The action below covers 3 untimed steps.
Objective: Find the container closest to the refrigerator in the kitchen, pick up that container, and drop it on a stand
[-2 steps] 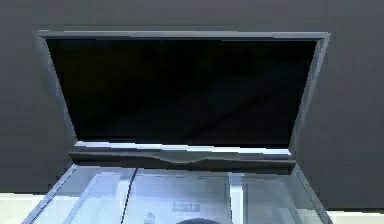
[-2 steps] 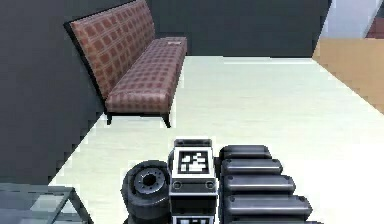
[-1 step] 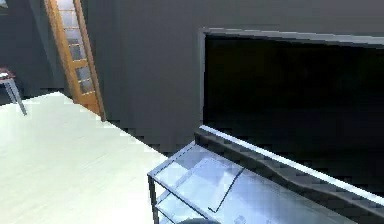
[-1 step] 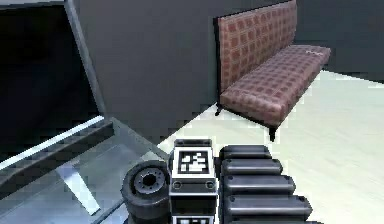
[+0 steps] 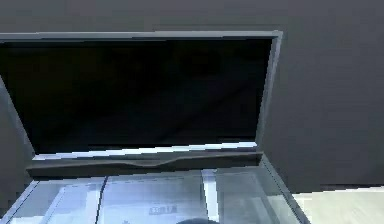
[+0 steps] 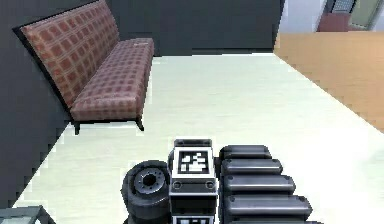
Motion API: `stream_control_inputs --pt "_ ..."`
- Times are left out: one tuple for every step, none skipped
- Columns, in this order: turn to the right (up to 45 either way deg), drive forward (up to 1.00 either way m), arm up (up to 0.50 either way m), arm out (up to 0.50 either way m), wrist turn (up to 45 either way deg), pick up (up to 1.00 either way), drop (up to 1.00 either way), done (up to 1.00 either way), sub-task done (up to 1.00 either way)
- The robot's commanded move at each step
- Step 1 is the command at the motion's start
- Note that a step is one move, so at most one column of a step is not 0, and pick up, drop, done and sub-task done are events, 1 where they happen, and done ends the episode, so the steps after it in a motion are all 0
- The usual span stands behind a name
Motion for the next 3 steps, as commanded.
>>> stream_control_inputs --pt "27.0 0.00 0.00 0.00 0.0 0.00 0.00 0.00 0.00" --pt "-45.0 0.00 0.00 0.00 0.0 0.00 0.00 0.00 0.00" --pt "-18.0 0.00 0.00 0.00 0.0 0.00 0.00 0.00 0.00"
